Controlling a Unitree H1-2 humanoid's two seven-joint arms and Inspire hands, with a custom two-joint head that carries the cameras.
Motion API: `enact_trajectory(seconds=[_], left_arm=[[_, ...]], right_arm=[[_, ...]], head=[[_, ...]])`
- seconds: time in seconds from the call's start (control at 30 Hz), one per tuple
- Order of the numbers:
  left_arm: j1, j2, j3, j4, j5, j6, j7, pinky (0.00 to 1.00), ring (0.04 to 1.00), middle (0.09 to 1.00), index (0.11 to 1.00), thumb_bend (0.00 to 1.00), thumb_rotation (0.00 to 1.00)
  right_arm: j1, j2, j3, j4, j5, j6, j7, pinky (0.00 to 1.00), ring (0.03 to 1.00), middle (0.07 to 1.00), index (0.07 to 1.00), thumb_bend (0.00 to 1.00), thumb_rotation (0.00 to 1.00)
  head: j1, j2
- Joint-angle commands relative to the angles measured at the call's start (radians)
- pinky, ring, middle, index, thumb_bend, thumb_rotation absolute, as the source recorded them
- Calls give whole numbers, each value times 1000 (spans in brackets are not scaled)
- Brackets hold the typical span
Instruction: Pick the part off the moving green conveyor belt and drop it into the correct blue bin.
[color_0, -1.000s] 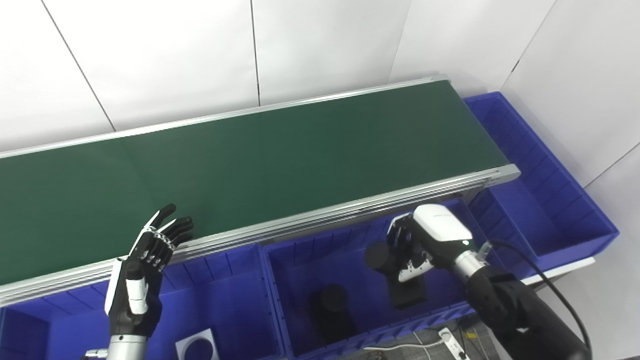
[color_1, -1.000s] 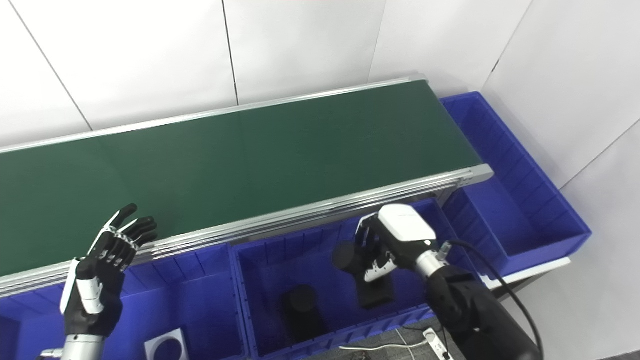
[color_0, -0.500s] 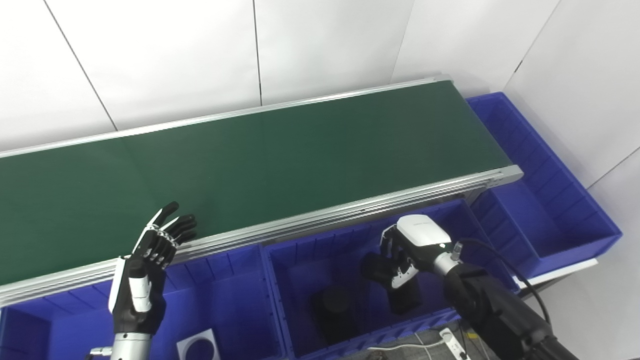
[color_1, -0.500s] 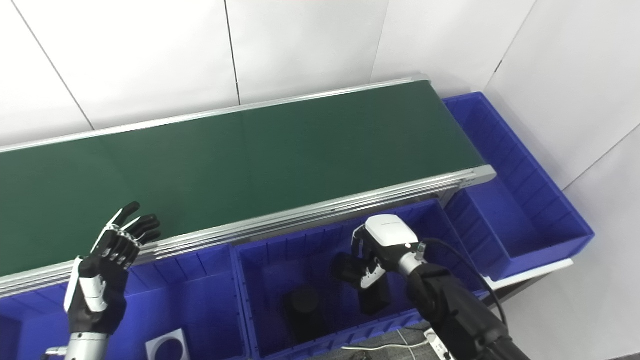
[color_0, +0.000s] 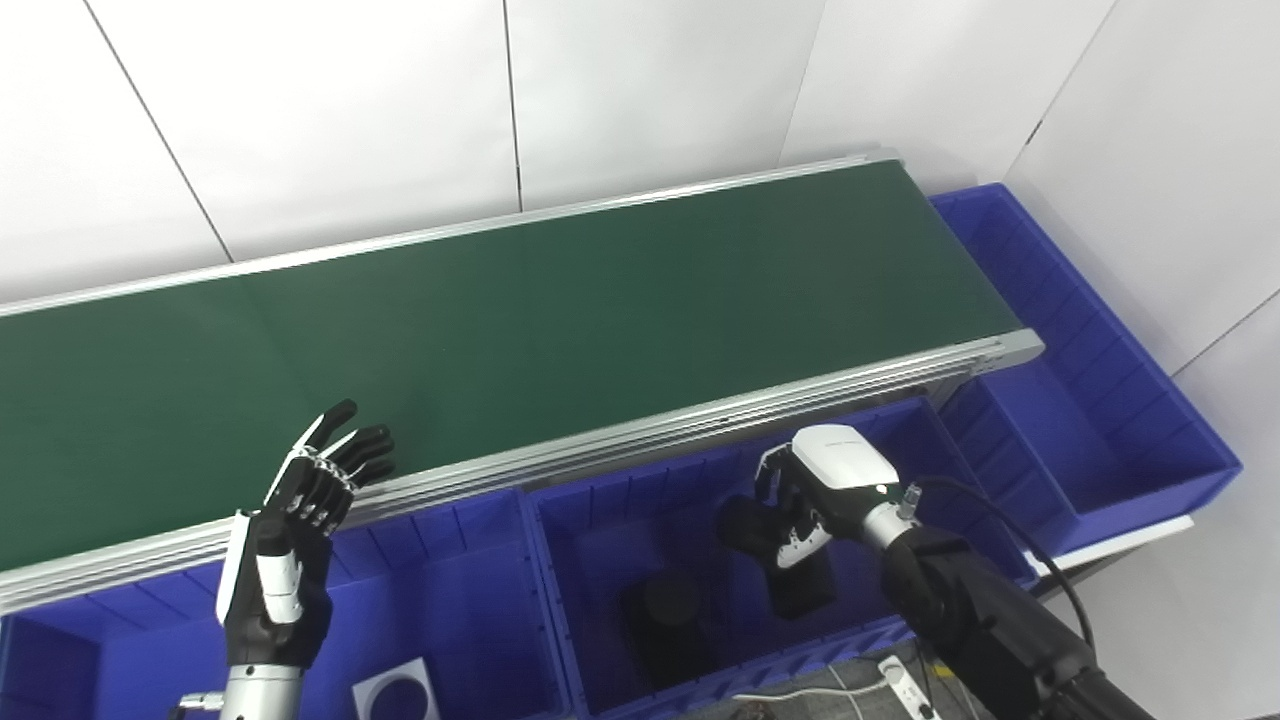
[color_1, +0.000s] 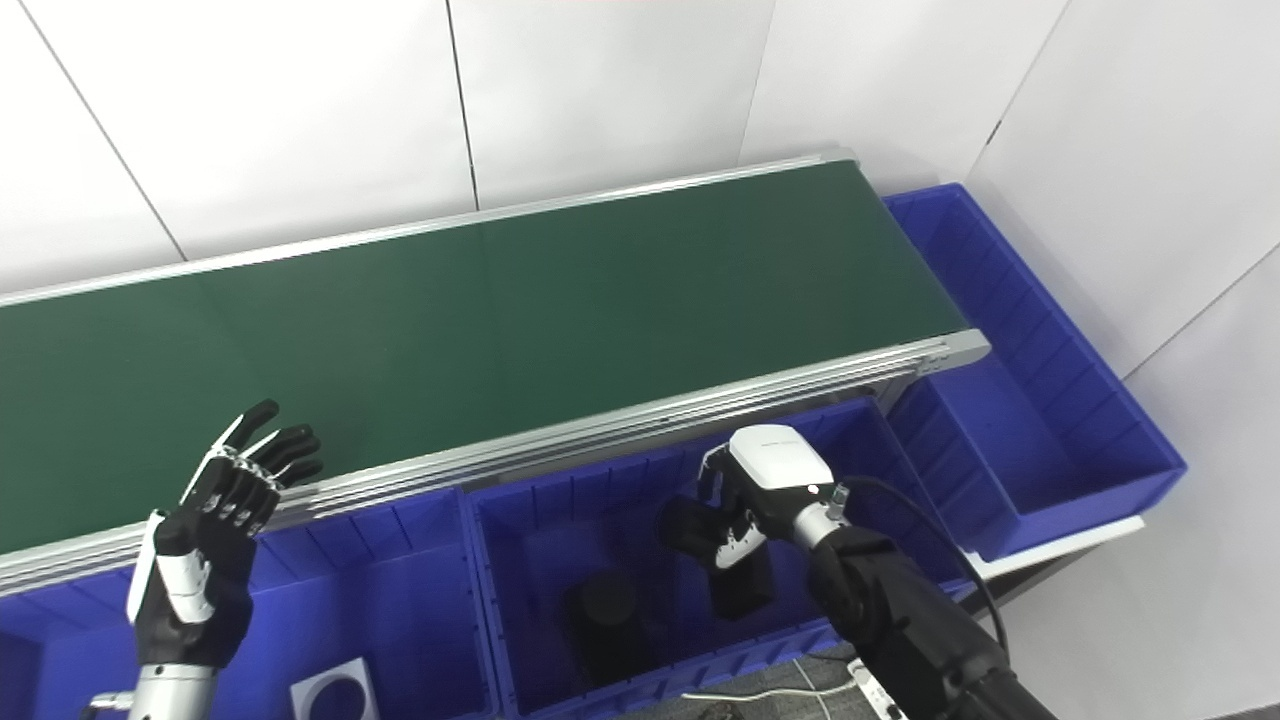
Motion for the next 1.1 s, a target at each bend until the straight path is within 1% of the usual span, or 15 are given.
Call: enact_trajectory(seconds=[0.0,0.2,0.27,0.43,0.57,0.63,0.67,0.7,0.73,0.8,0.83,0.87,0.97,1.0,1.07], left_arm=[[-12,-1,-1,-27,9,-31,-9,739,773,766,853,745,998],[-12,0,-1,-26,6,-32,-17,735,775,770,855,744,997],[-12,0,-1,-26,6,-32,-19,736,776,772,857,745,995],[-11,-4,1,-30,12,-32,-15,731,771,769,852,751,989],[-9,-5,1,-32,16,-32,-10,727,768,760,849,764,986],[-3,-5,-3,-46,17,-32,-4,722,764,753,844,762,982],[-1,-5,-7,-58,21,-32,1,709,756,747,841,761,983],[1,-4,-11,-68,25,-32,3,709,756,748,841,764,984],[2,-3,-15,-75,29,-32,4,708,757,748,842,770,987],[5,-1,-20,-84,33,-32,3,711,761,751,842,773,991],[7,-2,-23,-89,39,-32,6,711,763,751,841,765,990],[9,-2,-25,-92,47,-32,10,706,761,749,840,760,992],[16,-6,-38,-105,76,-32,31,702,757,751,843,732,1000],[18,-9,-42,-108,85,-32,41,700,754,751,840,737,996],[23,-12,-53,-118,110,-32,60,696,750,752,838,745,991]], right_arm=[[-14,-19,-13,-26,6,2,-6,558,676,702,701,948,468],[-14,-26,-8,-20,10,-8,-8,524,652,693,707,956,499],[-12,-24,-11,-22,16,-7,-9,513,643,687,704,955,488],[-4,-27,-15,-54,18,22,26,509,637,690,705,944,500],[19,-24,-29,-132,25,41,64,460,567,637,659,946,523],[45,-14,-49,-203,47,47,83,446,539,608,639,949,528],[58,-7,-61,-236,64,47,90,433,517,584,630,954,524],[71,2,-74,-271,85,47,96,431,514,579,629,956,521],[83,9,-85,-303,105,46,102,428,508,571,627,958,516],[109,25,-104,-373,146,41,118,426,505,570,631,954,516],[121,33,-112,-407,166,43,129,427,506,567,636,952,531],[132,42,-121,-439,188,42,137,425,503,564,639,951,537],[166,69,-140,-525,281,9,157,404,483,558,646,920,529],[174,80,-145,-549,310,10,166,404,482,563,646,913,526],[185,102,-151,-586,350,24,179,418,494,580,648,907,525]], head=[[0,0],[0,-3],[2,-3],[8,-2],[8,-2],[51,3],[51,3],[82,3],[82,3],[162,10],[162,10],[193,14],[305,21],[330,22],[406,27]])
